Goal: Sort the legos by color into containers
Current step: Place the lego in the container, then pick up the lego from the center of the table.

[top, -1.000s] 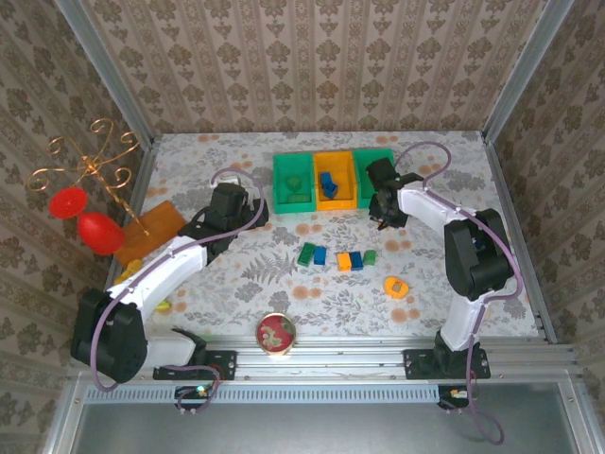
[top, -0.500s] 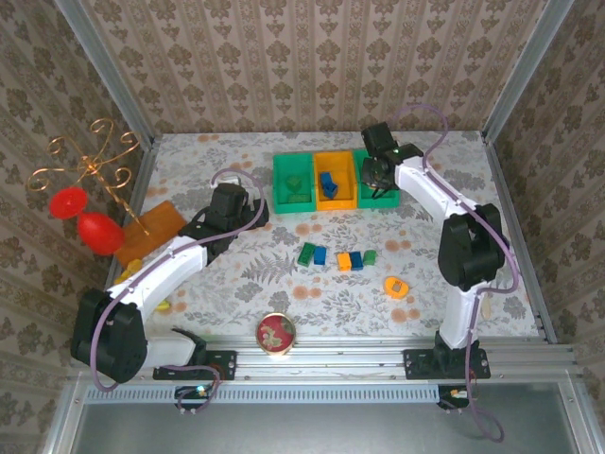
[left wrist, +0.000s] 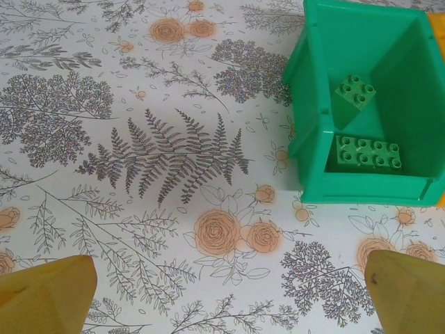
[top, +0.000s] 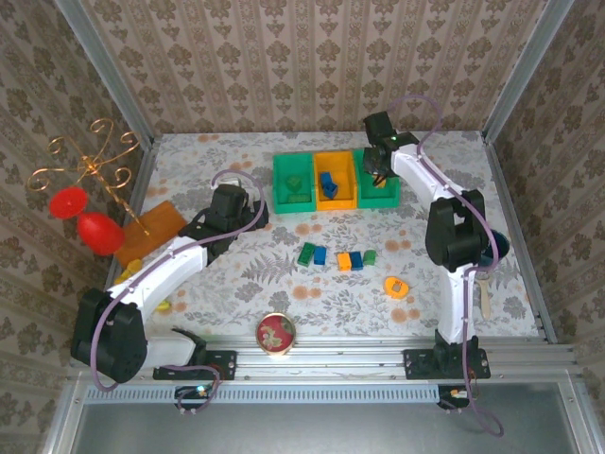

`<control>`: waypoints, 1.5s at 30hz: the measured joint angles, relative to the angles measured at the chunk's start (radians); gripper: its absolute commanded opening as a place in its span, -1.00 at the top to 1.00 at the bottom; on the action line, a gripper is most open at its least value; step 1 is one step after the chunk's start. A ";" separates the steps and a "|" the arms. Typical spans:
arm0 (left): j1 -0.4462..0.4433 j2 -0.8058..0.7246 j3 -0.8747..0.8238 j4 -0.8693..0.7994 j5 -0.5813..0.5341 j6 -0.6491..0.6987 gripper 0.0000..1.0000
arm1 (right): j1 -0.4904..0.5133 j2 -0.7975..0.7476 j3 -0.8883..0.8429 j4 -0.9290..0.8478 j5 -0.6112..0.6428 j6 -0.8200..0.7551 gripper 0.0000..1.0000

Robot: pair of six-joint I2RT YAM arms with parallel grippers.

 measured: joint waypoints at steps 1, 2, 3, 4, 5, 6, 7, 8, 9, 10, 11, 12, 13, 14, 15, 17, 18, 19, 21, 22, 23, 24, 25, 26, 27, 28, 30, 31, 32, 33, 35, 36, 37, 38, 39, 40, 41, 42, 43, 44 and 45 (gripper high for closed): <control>0.000 0.000 0.000 0.000 0.002 0.000 -1.00 | -0.001 0.005 0.003 -0.001 0.000 -0.005 0.20; 0.000 0.000 0.000 0.000 0.003 0.000 -1.00 | -0.002 0.008 0.006 -0.002 -0.001 -0.012 0.17; 0.000 0.000 0.000 0.000 0.005 0.000 -1.00 | -0.003 0.011 0.007 -0.003 -0.002 -0.015 0.14; 0.000 0.000 0.000 -0.001 0.006 0.000 -1.00 | -0.003 0.013 0.007 -0.003 -0.003 -0.017 0.11; 0.000 0.000 0.000 -0.001 0.008 0.000 -1.00 | -0.003 0.015 0.007 -0.003 -0.005 -0.019 0.07; 0.000 0.000 0.000 -0.002 0.011 0.000 -1.00 | -0.003 0.016 0.008 -0.003 -0.008 -0.021 0.04; 0.000 0.000 0.000 -0.004 0.013 0.000 -1.00 | -0.003 0.017 0.008 -0.004 -0.011 -0.023 0.02; 0.000 0.000 0.000 -0.007 0.014 0.000 -1.00 | -0.003 0.017 0.008 -0.003 -0.016 -0.023 -0.02; 0.000 0.000 0.000 -0.011 0.018 0.000 -1.00 | -0.003 0.017 0.008 -0.004 -0.021 -0.025 -0.04; 0.000 0.000 0.000 -0.014 0.019 0.000 -1.00 | -0.003 0.017 0.008 -0.003 -0.024 -0.026 -0.06; 0.000 0.000 0.000 -0.017 0.022 0.000 -1.00 | -0.003 0.017 0.008 -0.004 -0.026 -0.027 -0.09; 0.000 0.000 0.000 -0.021 0.023 0.000 -1.00 | -0.003 0.017 0.008 -0.004 -0.029 -0.030 -0.12; 0.000 0.000 0.000 -0.024 0.025 0.000 -1.00 | -0.003 0.017 0.008 -0.004 -0.031 -0.032 -0.16; -0.002 0.000 0.000 -0.028 0.025 0.000 -1.00 | -0.003 0.017 0.008 -0.004 -0.035 -0.036 -0.20; -0.003 0.000 0.000 -0.034 0.025 0.000 -1.00 | -0.003 0.015 0.007 -0.003 -0.038 -0.038 -0.24; -0.011 0.000 0.000 -0.047 0.024 0.001 -1.00 | -0.003 0.001 -0.013 0.002 -0.046 -0.040 -0.34; -0.019 0.000 0.000 -0.055 0.024 0.001 -1.00 | -0.003 -0.014 -0.034 0.004 -0.049 -0.040 -0.43; -0.026 0.000 0.000 -0.060 0.024 0.001 -1.00 | -0.003 -0.027 -0.053 0.004 -0.050 -0.037 -0.48; -0.053 0.000 0.000 -0.074 0.021 0.001 -1.00 | -0.003 -0.071 -0.103 0.005 -0.052 -0.033 -0.58; -0.066 0.000 0.000 -0.081 0.019 0.001 -1.00 | -0.003 -0.095 -0.130 0.006 -0.052 -0.031 -0.63; -0.084 0.000 0.000 -0.091 0.016 0.001 -1.00 | -0.002 -0.124 -0.161 0.008 -0.052 -0.027 -0.68; -0.101 0.000 0.000 -0.100 0.016 0.001 -1.00 | -0.002 -0.156 -0.195 0.011 -0.052 -0.021 -0.73; -0.115 0.000 -0.001 -0.106 0.015 0.001 -1.00 | -0.002 -0.183 -0.224 0.014 -0.052 -0.013 -0.76; -0.133 0.000 -0.003 -0.111 0.014 0.001 -1.00 | -0.002 -0.215 -0.258 0.020 -0.052 -0.007 -0.81; -0.148 0.000 -0.007 -0.114 0.014 0.001 -1.00 | -0.001 -0.247 -0.293 0.026 -0.052 0.000 -0.91; -0.161 0.000 -0.012 -0.117 0.015 0.001 -1.00 | 0.000 -0.274 -0.323 0.032 -0.051 0.010 -1.00; -0.189 0.000 -0.026 -0.118 0.016 0.000 -1.00 | 0.002 -0.334 -0.393 0.040 -0.049 0.024 -1.00; -0.202 0.002 -0.030 -0.120 0.017 0.000 -1.00 | 0.002 -0.360 -0.425 0.044 -0.049 0.033 -1.00; -0.214 0.004 -0.033 -0.121 0.018 0.000 -1.00 | 0.002 -0.383 -0.454 0.051 -0.048 0.040 -1.00; -0.225 0.006 -0.036 -0.123 0.018 0.000 -1.00 | 0.003 -0.405 -0.483 0.056 -0.048 0.046 -1.00; -0.249 0.012 -0.039 -0.127 0.021 0.000 -1.00 | 0.006 -0.445 -0.535 0.061 -0.045 0.063 -1.00; -0.262 0.017 -0.041 -0.129 0.022 0.000 -1.00 | 0.008 -0.466 -0.563 0.061 -0.042 0.070 -1.00; -0.270 0.019 -0.043 -0.129 0.023 0.001 -1.00 | 0.009 -0.482 -0.583 0.062 -0.040 0.077 -1.00; -0.280 0.023 -0.045 -0.130 0.025 0.000 -1.00 | 0.011 -0.500 -0.607 0.063 -0.037 0.087 -1.00; -0.289 0.026 -0.049 -0.132 0.028 0.000 -1.00 | 0.012 -0.520 -0.630 0.063 -0.033 0.096 -1.00; -0.297 0.029 -0.053 -0.133 0.031 0.001 -1.00 | 0.014 -0.533 -0.645 0.063 -0.030 0.101 -1.00; -0.305 0.031 -0.057 -0.134 0.033 0.001 -1.00 | 0.015 -0.548 -0.661 0.064 -0.026 0.109 -1.00; -0.312 0.034 -0.061 -0.134 0.035 0.001 -1.00 | 0.016 -0.563 -0.677 0.066 -0.024 0.118 -1.00; -0.319 0.036 -0.064 -0.134 0.037 0.001 -1.00 | 0.016 -0.573 -0.688 0.066 -0.022 0.123 -1.00; -0.327 0.039 -0.067 -0.136 0.040 0.001 -1.00 | 0.017 -0.586 -0.701 0.066 -0.021 0.131 -1.00; -0.334 0.043 -0.069 -0.137 0.040 0.002 -1.00 | 0.017 -0.597 -0.712 0.066 -0.019 0.142 -1.00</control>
